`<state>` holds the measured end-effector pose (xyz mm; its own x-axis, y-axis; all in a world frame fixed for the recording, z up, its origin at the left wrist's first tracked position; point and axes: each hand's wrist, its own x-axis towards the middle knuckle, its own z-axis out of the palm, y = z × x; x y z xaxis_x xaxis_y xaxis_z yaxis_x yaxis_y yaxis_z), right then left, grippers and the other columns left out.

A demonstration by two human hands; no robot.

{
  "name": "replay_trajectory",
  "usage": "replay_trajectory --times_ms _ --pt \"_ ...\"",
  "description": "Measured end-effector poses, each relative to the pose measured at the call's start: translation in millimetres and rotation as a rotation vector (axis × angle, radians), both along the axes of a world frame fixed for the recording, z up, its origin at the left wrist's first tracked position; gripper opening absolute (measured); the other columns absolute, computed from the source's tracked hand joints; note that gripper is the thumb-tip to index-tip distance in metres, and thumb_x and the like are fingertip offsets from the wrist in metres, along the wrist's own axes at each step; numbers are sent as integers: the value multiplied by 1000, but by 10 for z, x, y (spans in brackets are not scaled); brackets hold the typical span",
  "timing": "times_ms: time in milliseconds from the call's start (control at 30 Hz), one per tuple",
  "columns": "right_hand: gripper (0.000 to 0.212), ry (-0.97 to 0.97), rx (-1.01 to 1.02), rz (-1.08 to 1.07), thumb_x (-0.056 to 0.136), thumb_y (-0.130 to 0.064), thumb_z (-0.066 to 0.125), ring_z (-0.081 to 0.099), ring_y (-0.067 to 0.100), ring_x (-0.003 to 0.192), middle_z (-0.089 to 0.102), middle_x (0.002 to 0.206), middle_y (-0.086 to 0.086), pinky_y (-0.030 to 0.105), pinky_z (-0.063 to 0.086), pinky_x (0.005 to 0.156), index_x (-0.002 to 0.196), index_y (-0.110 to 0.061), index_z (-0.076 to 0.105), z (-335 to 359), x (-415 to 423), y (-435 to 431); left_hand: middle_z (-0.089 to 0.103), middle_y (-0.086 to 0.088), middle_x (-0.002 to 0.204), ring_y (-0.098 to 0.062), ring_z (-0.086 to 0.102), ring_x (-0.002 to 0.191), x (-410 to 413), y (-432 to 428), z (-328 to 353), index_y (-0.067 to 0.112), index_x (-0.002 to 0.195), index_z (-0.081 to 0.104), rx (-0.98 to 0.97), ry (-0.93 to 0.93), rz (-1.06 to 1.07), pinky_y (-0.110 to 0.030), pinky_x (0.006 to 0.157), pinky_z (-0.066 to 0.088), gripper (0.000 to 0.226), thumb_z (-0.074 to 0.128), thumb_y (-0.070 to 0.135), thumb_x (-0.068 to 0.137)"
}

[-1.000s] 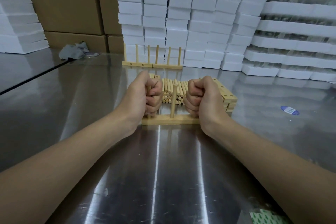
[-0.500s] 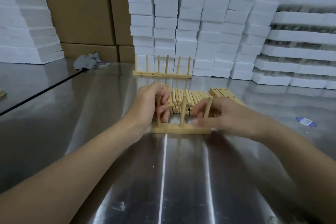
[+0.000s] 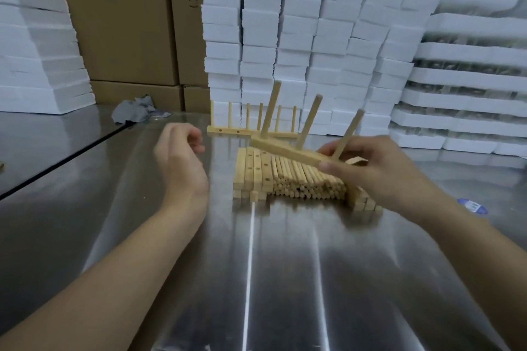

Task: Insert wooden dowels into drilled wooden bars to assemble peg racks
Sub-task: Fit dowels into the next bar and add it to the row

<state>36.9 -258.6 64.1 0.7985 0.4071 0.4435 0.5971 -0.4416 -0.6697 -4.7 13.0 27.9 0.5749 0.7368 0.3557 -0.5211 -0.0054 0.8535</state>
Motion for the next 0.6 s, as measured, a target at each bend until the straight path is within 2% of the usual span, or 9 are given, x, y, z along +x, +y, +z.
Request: replay_trajectory --times_ms 100,167,233,333,400,500,600 --pt "14 -32 177 -44 86 -35 85 72 -3 90 80 96 -14 24 49 82 100 -35 82 343 247 -69 52 0 79 -11 50 74 79 106 -117 14 77 57 44 90 21 -31 67 38 20 49 31 85" --pt "14 -44 226 -101 87 -33 85 71 -6 83 80 94 -14 24 49 81 101 -34 82 525 542 -199 50 -2 74 -3 47 63 146 91 -198 3 81 59 102 133 22 -23 62 40 24 52 21 95" --pt "15 -73 240 -202 87 -32 86 68 -5 76 79 89 -11 26 51 81 101 -31 82 557 907 -374 49 -6 74 -5 47 65 211 56 -269 -5 81 58 141 178 -1 -18 59 40 27 53 15 97" --pt "17 -24 265 -370 87 -32 86 63 12 76 75 87 -3 30 52 70 102 -26 82 254 1480 -714 57 -1 83 -12 53 78 298 1 -334 9 72 61 226 228 -80 -29 70 38 27 55 29 90" --pt "16 56 231 -463 87 -30 86 59 16 72 73 84 -1 32 48 64 100 -23 82 -117 1829 -873 60 -2 86 -14 56 79 349 3 -350 14 67 63 232 227 -104 -28 72 39 29 54 37 82" --pt "6 145 77 -510 89 -30 84 64 19 75 76 87 0 37 54 70 92 -28 80 -658 2231 -936 64 -2 88 -16 60 82 381 46 -393 17 66 65 275 241 -92 -31 75 39 36 54 49 78" --pt "8 198 -41 -440 87 -31 86 68 17 86 75 89 -6 29 48 67 86 -35 79 -825 2521 -928 63 -12 92 -20 59 84 390 82 -417 17 67 65 332 271 -101 -35 74 39 43 50 56 73"
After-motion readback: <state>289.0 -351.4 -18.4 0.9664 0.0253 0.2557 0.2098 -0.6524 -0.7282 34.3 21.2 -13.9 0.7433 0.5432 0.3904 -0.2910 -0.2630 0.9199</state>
